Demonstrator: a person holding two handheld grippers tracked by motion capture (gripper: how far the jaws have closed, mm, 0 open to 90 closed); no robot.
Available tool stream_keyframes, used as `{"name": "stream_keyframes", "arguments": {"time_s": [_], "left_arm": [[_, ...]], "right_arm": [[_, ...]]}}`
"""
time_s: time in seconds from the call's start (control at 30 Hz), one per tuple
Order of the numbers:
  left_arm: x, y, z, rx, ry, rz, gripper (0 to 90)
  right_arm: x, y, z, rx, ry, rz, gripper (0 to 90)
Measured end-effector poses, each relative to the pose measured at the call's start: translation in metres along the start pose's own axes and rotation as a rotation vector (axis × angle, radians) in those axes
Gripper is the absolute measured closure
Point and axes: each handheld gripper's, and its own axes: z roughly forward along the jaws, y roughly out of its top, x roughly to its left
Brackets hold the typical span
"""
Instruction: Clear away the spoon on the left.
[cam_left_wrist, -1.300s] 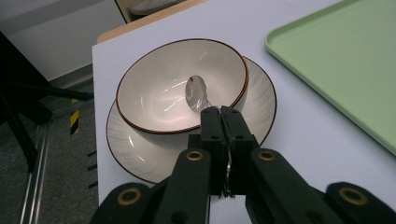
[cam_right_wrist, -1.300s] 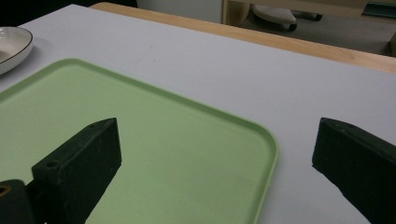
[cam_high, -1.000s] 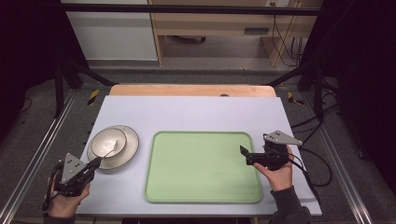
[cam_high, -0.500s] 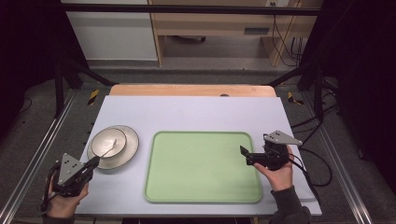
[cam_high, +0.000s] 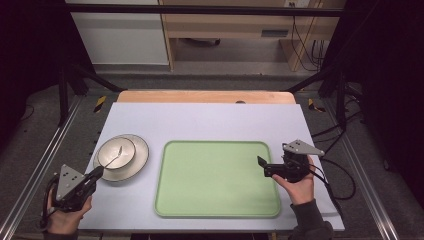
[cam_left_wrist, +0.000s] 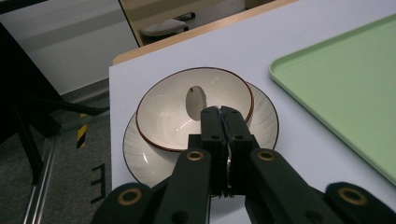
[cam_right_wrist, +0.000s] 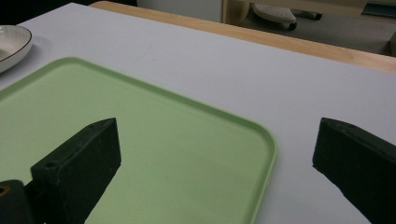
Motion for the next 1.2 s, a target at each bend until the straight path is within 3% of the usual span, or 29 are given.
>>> {"name": "stream_keyframes", "arguments": {"time_s": [1.2], "left_arm": [[0.003,0.009,-0.021,-0.110,0.038,-0.028,88.8]], "right_arm": [[0.001,0.001,0.000,0.005,-0.001,0.000,1.4]]}}
